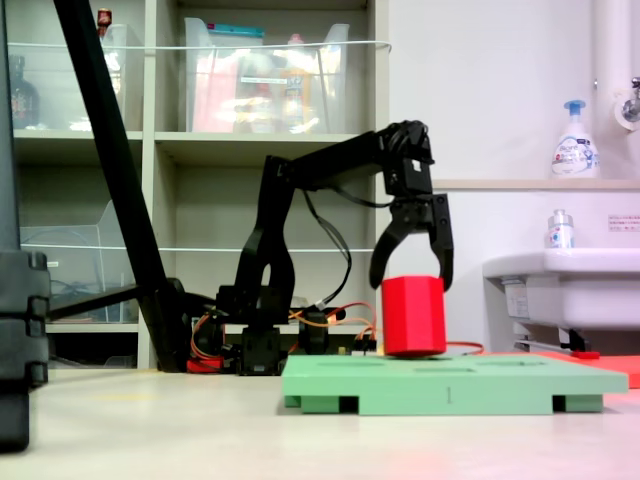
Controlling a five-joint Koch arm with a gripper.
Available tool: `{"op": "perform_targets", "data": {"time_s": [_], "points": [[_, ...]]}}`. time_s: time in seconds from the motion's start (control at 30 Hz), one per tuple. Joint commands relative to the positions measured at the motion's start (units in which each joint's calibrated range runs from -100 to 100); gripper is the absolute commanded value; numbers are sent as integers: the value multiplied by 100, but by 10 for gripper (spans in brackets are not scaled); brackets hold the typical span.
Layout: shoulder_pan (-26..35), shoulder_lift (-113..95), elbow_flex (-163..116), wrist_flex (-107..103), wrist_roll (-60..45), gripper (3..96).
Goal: Put the octagonal pillar block into the corresponding hole
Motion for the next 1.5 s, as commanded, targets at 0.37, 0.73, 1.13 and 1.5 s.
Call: {"op": "perform_targets", "data": {"time_s": [0.37,0.73,1.13,1.5], "points": [[73,1052,679,-29,-15,432],[181,1764,1138,-29,0,432],[147,1666,1048,-29,-5,556],[107,367,1098,-29,-142,893]]}}
